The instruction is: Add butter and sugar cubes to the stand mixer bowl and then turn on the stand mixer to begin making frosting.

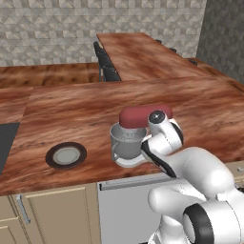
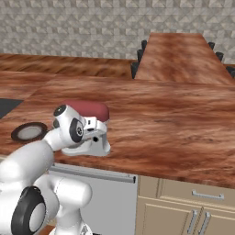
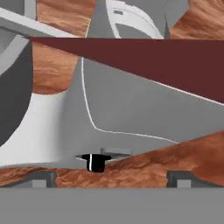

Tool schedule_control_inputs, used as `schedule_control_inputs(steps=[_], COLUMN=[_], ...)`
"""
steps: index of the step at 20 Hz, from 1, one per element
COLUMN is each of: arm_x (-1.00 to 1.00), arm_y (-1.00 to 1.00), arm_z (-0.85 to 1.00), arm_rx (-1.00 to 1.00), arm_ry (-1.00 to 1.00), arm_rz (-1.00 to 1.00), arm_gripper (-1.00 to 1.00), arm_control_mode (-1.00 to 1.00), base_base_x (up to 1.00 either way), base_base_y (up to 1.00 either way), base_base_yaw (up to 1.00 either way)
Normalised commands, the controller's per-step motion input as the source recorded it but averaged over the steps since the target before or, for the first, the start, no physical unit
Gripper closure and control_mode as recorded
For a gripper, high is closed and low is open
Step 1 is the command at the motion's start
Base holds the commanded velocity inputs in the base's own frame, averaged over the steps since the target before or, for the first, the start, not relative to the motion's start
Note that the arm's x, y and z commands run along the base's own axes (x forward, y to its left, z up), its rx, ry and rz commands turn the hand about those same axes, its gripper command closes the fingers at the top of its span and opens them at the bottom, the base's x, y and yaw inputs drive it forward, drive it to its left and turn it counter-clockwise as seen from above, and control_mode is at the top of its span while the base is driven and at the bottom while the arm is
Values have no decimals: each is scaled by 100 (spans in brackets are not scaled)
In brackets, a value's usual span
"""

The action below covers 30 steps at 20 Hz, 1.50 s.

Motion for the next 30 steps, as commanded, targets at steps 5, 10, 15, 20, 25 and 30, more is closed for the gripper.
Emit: schedule_control_inputs(steps=[5,10,15,20,25,30], arm_x=[20,5,32,35,28,25], arm_y=[-21,0,0,0,0,0], arm_z=[-22,-12,0,-7,-24,-13], arm_rx=[0,0,0,0,0,0], arm_ry=[3,0,0,0,0,0], arm_rz=[0,0,0,0,0,0], arm_gripper=[-100,-100,-100,-100,-100,100], arm_control_mode=[-100,-100,-100,-100,-100,-100], base_base_x=[0,0,0,0,0,0], base_base_y=[0,0,0,0,0,0], base_base_yaw=[0,0,0,0,0,0])
